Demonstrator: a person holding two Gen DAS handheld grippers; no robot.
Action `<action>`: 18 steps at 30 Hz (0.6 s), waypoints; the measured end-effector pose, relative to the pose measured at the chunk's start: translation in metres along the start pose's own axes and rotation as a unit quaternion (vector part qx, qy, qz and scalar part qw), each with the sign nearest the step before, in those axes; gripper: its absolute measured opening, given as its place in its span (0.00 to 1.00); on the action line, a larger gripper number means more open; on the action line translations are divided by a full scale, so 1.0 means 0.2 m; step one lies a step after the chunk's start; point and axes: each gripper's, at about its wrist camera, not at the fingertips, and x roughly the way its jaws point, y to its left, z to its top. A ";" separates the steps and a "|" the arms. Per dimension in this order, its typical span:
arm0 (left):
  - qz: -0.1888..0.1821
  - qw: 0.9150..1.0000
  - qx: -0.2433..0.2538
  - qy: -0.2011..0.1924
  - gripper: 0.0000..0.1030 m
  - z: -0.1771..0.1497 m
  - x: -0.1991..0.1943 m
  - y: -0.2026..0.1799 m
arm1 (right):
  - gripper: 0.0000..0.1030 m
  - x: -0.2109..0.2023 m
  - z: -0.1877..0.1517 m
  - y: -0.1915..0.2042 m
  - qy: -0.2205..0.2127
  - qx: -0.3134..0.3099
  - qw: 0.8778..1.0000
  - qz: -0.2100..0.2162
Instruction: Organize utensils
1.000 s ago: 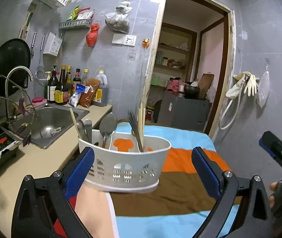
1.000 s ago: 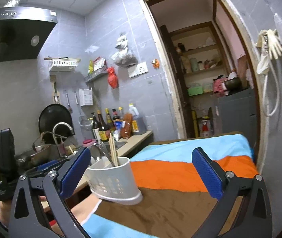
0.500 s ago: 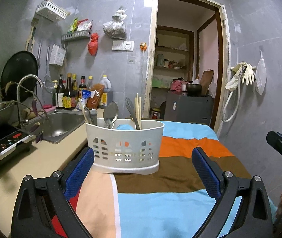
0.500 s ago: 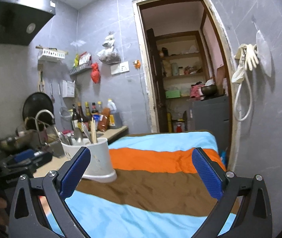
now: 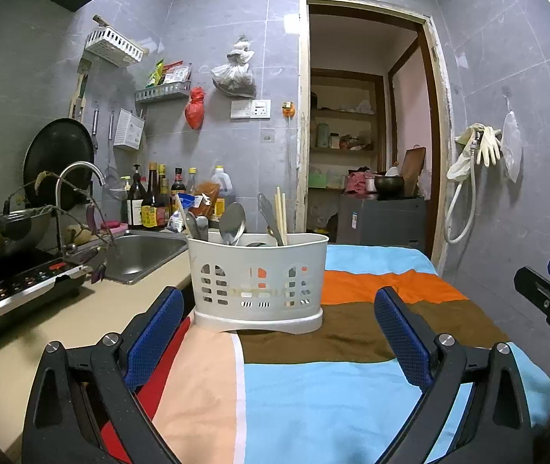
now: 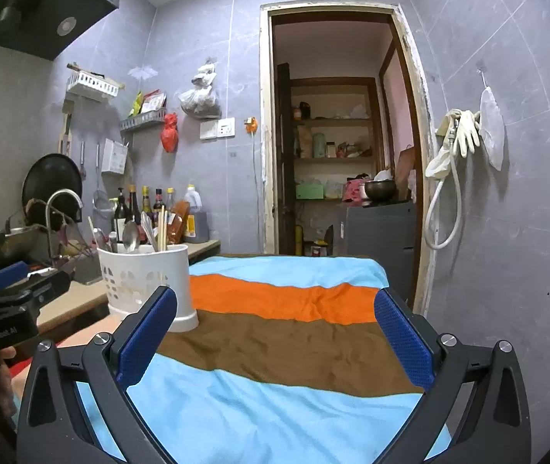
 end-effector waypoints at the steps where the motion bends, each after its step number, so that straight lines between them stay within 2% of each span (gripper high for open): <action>1: 0.002 1.000 0.002 -0.001 0.94 0.00 0.00 0.00 | 1.00 0.00 0.00 0.00 0.000 0.000 1.000 0.000; 18: 0.006 1.000 -0.007 0.007 0.95 -0.03 -0.01 0.00 | 1.00 -0.01 -0.01 0.00 0.002 0.000 1.000 -0.002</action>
